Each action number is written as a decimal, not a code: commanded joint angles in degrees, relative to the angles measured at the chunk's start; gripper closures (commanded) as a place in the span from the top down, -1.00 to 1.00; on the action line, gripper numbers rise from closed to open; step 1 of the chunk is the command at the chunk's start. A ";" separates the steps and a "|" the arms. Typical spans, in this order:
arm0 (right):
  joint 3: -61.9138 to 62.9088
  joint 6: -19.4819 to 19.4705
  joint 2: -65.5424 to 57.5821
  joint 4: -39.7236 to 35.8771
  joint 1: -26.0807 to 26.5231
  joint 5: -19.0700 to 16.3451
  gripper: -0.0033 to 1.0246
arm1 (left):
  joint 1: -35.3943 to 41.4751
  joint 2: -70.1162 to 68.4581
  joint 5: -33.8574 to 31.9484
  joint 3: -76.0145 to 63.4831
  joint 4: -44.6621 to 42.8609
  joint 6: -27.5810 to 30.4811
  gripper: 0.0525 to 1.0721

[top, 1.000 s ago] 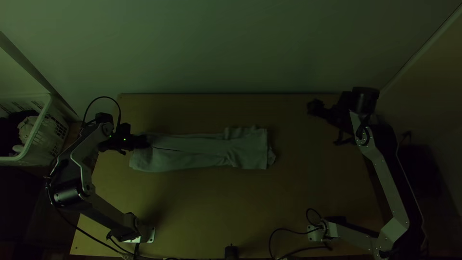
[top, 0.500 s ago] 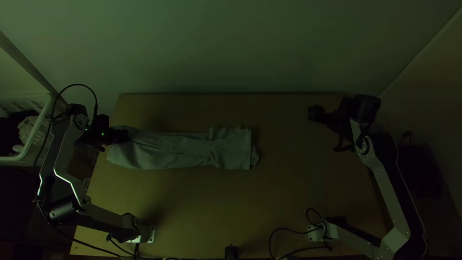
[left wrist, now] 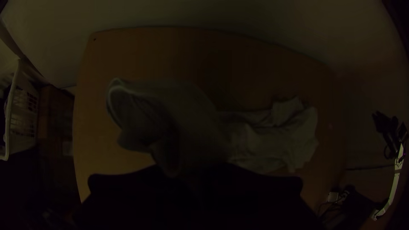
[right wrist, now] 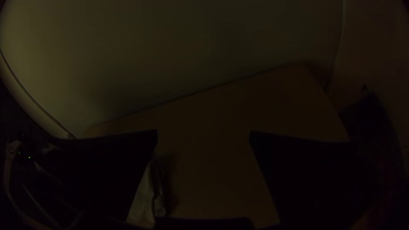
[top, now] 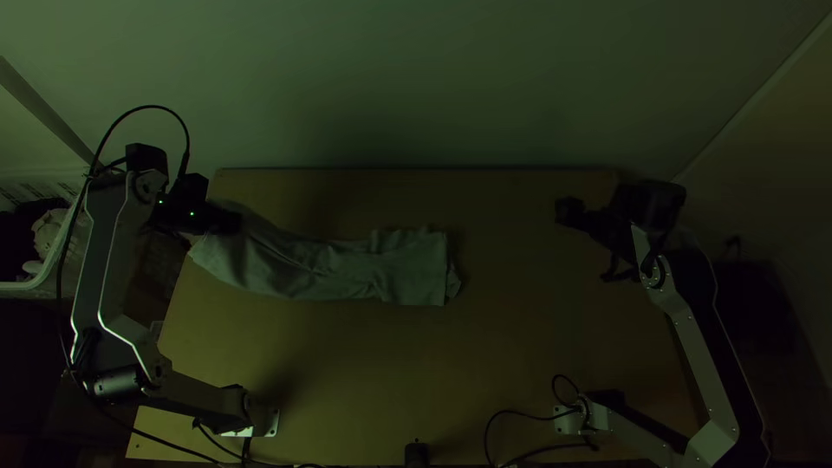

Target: Fold the t-shirt

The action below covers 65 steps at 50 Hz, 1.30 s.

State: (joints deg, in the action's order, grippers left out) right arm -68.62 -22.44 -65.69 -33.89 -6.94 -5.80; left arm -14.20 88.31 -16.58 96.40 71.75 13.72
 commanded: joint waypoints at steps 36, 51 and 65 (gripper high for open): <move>6.13 -1.47 8.21 0.49 1.49 0.62 0.93 | 32.83 11.09 8.76 19.26 4.46 -21.80 -0.95; 7.01 -2.09 9.97 0.49 1.49 1.50 0.93 | 42.41 19.62 10.25 27.70 5.33 -26.64 -0.95; 8.94 -1.91 12.96 0.31 2.55 2.02 0.93 | 48.65 26.74 14.82 31.04 4.90 -29.27 -0.95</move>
State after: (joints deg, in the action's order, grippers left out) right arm -61.41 -23.59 -54.33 -33.69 -5.08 -4.29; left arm 32.91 112.66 -3.33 124.90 76.03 -13.47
